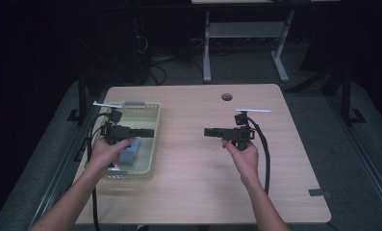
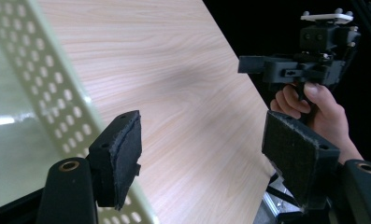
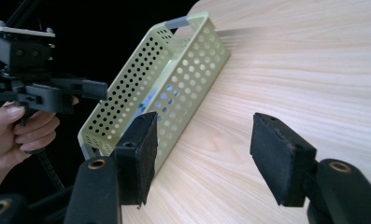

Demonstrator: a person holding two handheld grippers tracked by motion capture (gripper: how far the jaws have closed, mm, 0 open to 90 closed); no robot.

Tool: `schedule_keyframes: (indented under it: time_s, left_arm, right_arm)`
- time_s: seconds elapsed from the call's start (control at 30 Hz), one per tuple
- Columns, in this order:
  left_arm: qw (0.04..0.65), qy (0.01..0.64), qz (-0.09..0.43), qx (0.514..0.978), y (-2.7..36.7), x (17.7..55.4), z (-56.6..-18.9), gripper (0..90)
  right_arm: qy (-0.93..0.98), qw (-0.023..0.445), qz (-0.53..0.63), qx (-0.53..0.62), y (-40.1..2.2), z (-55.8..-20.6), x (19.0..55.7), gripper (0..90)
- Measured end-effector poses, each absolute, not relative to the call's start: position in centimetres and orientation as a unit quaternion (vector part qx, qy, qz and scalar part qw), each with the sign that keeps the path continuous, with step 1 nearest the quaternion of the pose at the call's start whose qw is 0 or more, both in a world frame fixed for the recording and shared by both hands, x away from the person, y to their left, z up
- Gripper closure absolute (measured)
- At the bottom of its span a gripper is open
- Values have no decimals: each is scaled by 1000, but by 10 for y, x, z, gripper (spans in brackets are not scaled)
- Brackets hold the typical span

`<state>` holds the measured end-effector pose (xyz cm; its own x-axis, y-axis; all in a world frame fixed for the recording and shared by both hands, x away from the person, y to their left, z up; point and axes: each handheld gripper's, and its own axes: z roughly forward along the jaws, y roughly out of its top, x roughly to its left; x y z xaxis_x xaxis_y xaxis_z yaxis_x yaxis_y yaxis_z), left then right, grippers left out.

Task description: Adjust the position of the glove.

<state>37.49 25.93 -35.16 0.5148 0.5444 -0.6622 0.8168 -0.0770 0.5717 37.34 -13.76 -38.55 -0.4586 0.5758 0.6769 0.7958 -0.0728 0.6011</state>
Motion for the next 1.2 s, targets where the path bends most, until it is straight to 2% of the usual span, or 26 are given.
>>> schedule_keyframes:
  time_s: [1.2]
  left_arm:
    - [486,436,-144,743,191,381,-354,259]
  right_arm:
    - [-637,84,-538,-546,-213,-393,350,382]
